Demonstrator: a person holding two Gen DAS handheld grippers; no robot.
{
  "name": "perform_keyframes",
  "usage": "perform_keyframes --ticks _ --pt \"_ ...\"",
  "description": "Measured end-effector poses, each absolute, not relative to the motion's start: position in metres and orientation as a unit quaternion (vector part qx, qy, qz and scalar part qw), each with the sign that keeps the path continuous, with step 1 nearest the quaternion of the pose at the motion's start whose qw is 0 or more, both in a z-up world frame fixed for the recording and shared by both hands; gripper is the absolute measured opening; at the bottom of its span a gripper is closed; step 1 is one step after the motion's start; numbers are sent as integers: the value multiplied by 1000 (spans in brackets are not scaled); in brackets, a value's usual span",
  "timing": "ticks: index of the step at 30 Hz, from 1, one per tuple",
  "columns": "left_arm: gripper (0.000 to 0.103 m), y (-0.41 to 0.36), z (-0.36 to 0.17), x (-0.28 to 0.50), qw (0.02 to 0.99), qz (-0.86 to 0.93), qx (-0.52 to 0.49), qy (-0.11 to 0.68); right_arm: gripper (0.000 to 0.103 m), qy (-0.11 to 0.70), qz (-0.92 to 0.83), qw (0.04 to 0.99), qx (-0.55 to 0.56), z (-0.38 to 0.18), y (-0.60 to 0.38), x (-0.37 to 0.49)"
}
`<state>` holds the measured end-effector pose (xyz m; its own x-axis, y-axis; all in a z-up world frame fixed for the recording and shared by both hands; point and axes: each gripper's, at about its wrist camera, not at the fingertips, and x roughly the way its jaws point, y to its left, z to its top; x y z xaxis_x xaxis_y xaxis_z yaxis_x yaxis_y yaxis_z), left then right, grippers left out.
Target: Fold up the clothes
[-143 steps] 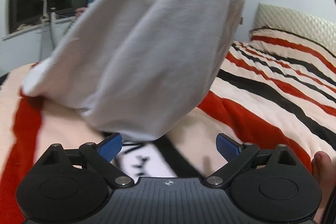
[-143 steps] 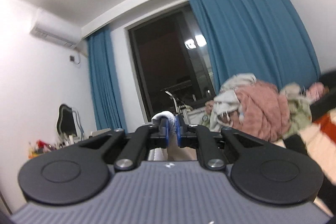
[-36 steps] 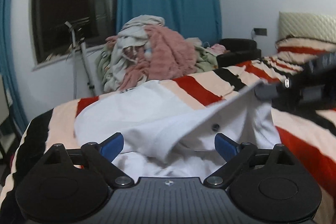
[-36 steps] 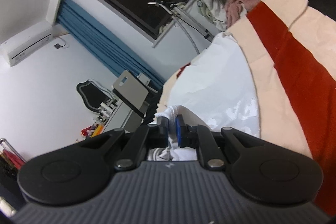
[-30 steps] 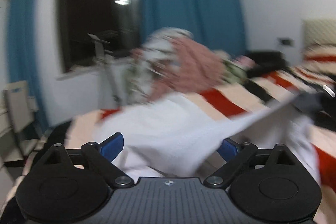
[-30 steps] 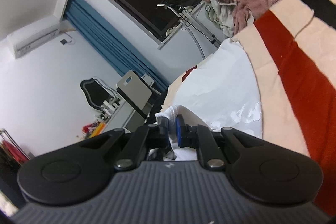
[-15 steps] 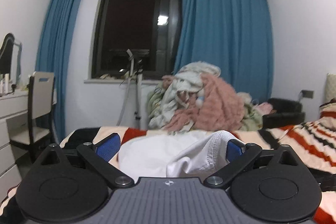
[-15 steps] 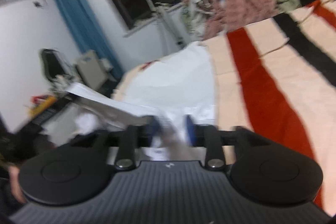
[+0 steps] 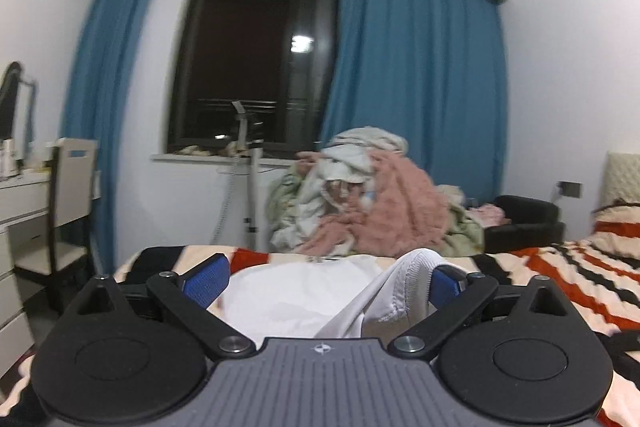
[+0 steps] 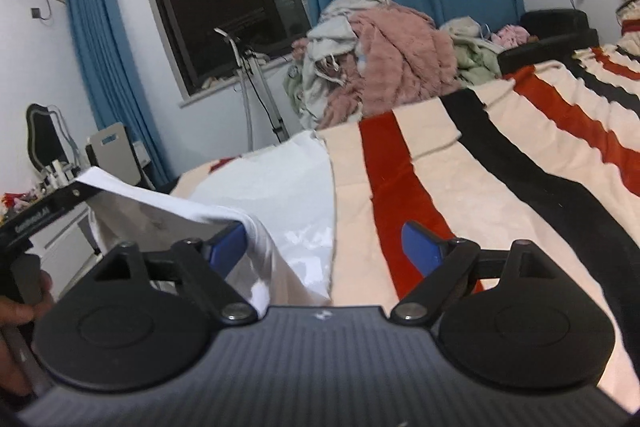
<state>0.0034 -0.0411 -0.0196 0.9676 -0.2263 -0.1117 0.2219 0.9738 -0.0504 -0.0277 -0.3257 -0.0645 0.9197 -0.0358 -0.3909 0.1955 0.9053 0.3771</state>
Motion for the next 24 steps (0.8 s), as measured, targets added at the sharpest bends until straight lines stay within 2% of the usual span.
perform_keyframes --ticks 3,6,9,18,22,24 --pt "100 -21 -17 12 987 -116 -70 87 86 212 -91 946 227 -69 -336 -34" --pt "100 -7 -17 18 983 -113 -100 104 87 229 -82 920 306 -82 -350 -34" --pt "100 -5 -14 24 984 -109 -94 104 87 213 -65 937 270 -79 -328 -37" --pt "100 -17 -11 33 986 -114 -75 95 86 171 83 981 24 -83 -183 -31" --pt "100 -16 -16 32 986 -110 -77 98 86 160 11 987 27 -92 -169 2" --pt "100 -12 -20 34 983 -116 -91 112 86 151 -32 983 97 -96 -191 11"
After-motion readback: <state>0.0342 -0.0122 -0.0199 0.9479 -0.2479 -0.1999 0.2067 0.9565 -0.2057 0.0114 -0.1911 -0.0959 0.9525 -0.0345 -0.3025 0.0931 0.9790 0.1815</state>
